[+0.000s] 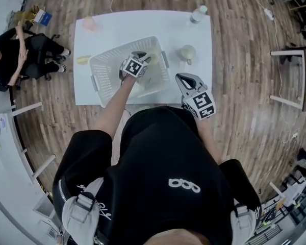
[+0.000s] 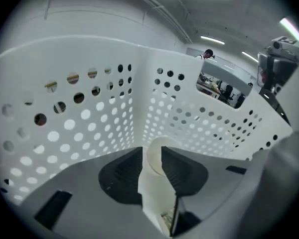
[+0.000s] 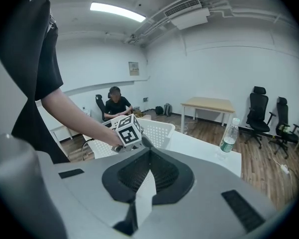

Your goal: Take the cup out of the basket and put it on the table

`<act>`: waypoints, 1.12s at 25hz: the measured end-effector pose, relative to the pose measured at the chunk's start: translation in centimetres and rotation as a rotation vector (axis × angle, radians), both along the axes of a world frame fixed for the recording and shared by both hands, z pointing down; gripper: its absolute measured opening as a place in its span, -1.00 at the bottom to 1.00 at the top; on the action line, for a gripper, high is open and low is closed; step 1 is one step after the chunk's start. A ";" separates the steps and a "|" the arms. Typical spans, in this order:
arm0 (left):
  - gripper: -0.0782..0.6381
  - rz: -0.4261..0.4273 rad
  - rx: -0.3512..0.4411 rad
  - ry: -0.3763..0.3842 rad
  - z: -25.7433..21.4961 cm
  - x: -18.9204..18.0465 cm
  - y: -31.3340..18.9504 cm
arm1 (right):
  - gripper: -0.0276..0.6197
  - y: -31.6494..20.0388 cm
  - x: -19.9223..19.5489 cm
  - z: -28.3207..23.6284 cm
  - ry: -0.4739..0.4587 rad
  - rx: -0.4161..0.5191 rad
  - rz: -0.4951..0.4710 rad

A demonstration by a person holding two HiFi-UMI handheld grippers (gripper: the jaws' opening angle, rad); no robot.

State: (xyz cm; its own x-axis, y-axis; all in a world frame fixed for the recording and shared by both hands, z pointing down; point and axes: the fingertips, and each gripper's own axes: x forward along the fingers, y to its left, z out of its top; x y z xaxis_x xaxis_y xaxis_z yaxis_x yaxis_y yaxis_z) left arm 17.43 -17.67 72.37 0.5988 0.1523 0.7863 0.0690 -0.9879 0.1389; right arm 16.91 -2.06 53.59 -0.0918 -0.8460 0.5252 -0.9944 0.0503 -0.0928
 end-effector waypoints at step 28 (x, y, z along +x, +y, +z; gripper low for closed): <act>-0.70 -0.052 0.036 0.033 -2.6 1.4 -0.3 | -0.84 1.1 1.5 -0.1 0.008 -0.018 0.021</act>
